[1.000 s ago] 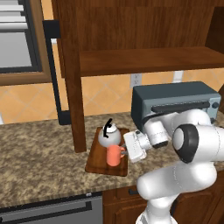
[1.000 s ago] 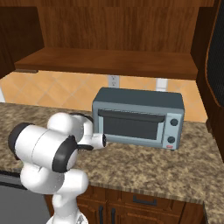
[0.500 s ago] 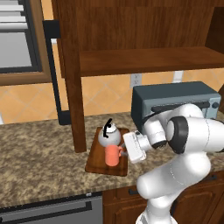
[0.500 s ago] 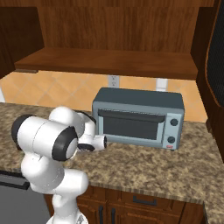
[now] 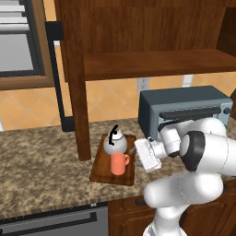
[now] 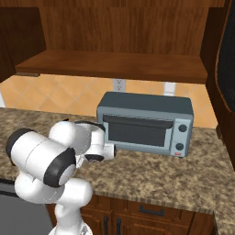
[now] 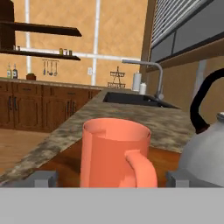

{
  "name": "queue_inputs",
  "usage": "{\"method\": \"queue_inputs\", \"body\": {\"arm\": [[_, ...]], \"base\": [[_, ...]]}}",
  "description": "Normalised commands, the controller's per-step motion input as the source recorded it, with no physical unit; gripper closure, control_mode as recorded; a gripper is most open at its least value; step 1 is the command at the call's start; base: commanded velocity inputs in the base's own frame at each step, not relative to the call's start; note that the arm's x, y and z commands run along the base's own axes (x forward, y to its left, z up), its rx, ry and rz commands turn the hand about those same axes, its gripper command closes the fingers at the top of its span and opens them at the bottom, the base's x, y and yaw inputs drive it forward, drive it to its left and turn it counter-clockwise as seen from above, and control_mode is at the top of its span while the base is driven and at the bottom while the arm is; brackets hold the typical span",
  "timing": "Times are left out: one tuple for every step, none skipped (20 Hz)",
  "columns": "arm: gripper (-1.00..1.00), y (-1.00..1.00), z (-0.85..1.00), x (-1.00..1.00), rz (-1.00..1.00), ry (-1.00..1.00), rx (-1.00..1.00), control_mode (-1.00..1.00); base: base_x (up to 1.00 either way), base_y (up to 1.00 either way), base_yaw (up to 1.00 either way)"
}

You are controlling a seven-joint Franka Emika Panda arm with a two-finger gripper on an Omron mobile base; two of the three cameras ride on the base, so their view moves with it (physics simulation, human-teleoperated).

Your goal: Pick the kettle from the counter and place it on the tray. Then pick the mug from the cabinet and place it on the tray. Then close the cabinet doors.

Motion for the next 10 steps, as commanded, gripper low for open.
{"method": "queue_inputs", "body": {"arm": [[-1.00,-0.27,0.65,-0.52,-0.02,0.00,0.00,-1.00],[-1.00,-0.23,0.64,-0.53,-0.05,0.00,0.00,-1.00],[-1.00,-0.24,0.73,-0.56,-0.07,0.00,0.00,-1.00],[-1.00,-0.25,0.77,-0.58,-0.07,0.00,0.00,-1.00],[-1.00,-0.25,0.76,-0.58,-0.07,0.00,0.00,-1.00],[-1.00,-0.25,0.75,-0.59,-0.07,0.00,0.00,-1.00],[-1.00,-0.26,0.74,-0.61,-0.07,0.00,0.00,-1.00],[-1.00,-0.25,0.73,-0.68,-0.07,0.00,0.00,-1.00],[-1.00,-0.22,0.71,-0.72,-0.07,-0.01,0.00,-1.00],[-1.00,-0.21,0.70,-0.74,-0.08,-0.01,0.00,-1.00]], "base": [[0.00,0.00,0.00],[0.00,0.00,0.00],[0.00,0.00,0.00],[0.00,0.00,0.00],[0.00,0.00,0.00],[0.00,0.00,0.00],[0.00,0.00,0.00],[0.00,0.00,0.00],[0.00,0.00,0.00],[0.00,0.00,0.00]]}}
